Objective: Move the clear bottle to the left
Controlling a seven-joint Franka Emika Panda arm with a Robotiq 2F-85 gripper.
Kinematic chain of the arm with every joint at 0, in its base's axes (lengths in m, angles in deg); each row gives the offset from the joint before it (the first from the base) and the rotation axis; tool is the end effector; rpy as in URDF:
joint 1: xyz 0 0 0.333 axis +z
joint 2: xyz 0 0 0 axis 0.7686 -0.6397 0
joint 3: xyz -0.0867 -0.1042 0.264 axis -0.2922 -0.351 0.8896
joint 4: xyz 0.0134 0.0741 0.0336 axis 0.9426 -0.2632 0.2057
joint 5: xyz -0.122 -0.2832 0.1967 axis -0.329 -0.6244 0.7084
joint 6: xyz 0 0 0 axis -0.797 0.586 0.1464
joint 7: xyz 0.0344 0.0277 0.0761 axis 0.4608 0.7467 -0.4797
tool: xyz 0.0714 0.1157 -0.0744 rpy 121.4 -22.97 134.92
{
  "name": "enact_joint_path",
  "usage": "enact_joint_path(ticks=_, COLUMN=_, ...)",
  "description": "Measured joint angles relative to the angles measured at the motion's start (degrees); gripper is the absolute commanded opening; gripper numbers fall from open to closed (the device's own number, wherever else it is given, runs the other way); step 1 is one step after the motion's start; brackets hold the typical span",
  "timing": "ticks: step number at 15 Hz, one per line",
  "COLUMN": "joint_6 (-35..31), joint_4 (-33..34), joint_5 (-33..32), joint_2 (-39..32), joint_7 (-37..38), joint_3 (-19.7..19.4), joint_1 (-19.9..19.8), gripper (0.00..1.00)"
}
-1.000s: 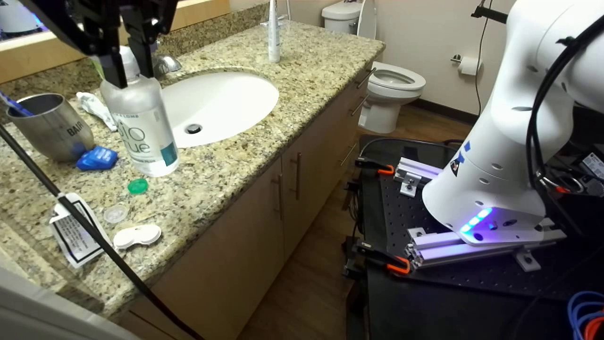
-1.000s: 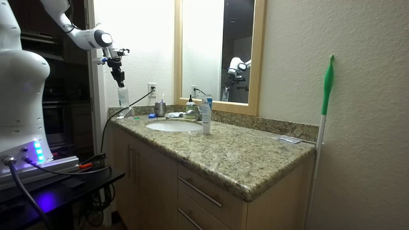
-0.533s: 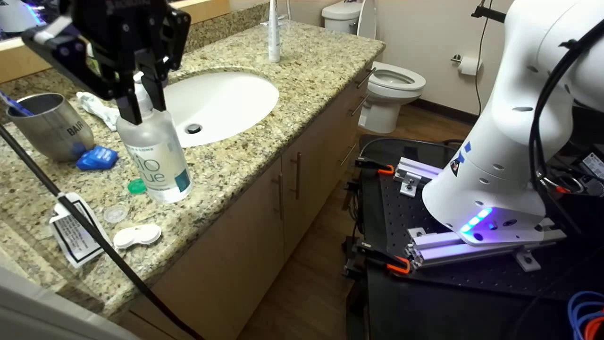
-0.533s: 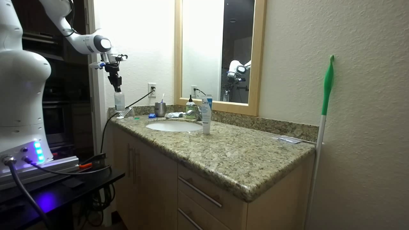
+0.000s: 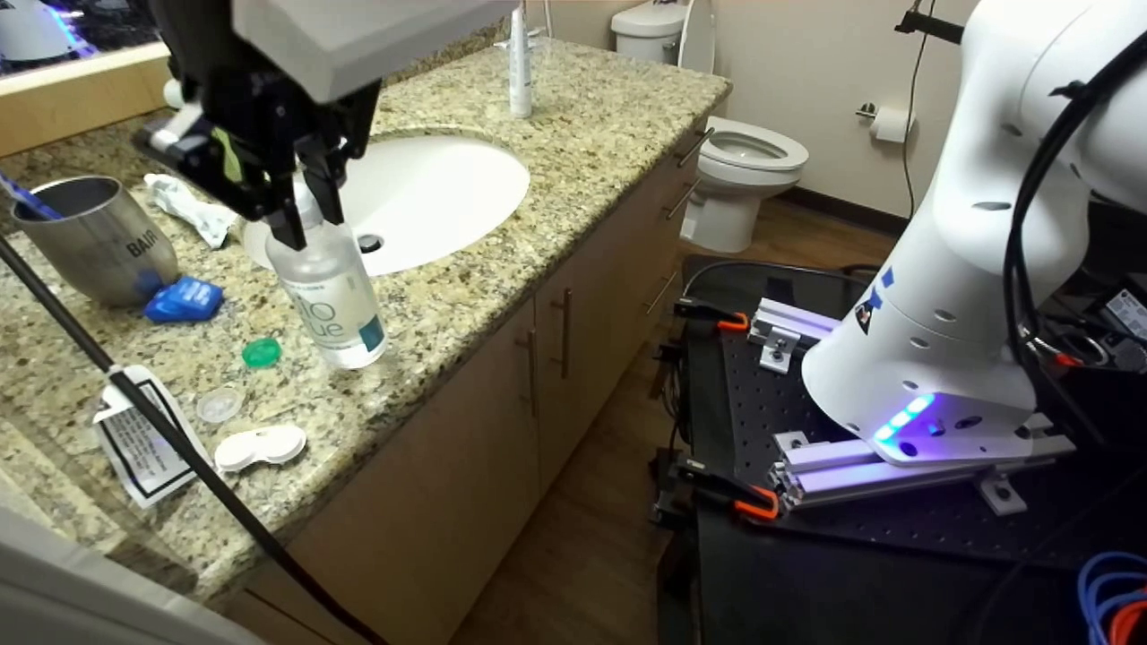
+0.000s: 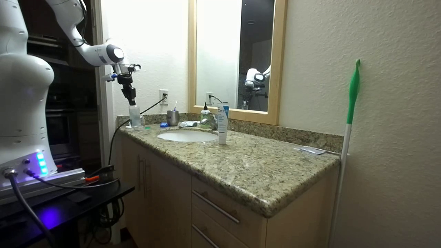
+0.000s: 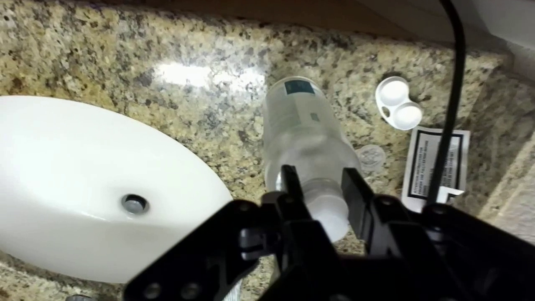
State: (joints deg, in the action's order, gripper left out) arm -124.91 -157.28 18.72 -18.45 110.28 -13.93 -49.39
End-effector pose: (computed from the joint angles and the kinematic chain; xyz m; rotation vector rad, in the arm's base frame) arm 0.4702 0.1085 0.3410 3.0321 -0.4259 0.3882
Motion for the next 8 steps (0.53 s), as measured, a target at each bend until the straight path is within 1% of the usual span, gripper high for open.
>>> enact_joint_path(ticks=1, joint_6=-1.29, joint_4=0.11, joint_5=-1.95, joint_2=-1.72, joint_7=1.96, joint_3=-0.40, joint_1=-0.33, gripper=0.30)
enact_joint_path(ticks=3, joint_6=-3.27, joint_4=1.36, joint_5=-3.35, joint_2=-4.62, joint_7=4.09, joint_3=-1.52, joint_1=-0.48, gripper=0.30)
enact_joint_path(ticks=4, joint_6=-3.27, joint_4=2.09, joint_5=-3.37, joint_2=-5.37, joint_7=4.16, joint_3=-1.79, joint_1=-0.50, gripper=0.07)
enact_joint_path(ticks=8, joint_6=-3.20, joint_4=2.64, joint_5=-2.78, joint_2=-5.80, joint_7=4.21, joint_3=-2.68, joint_1=0.25, gripper=0.07)
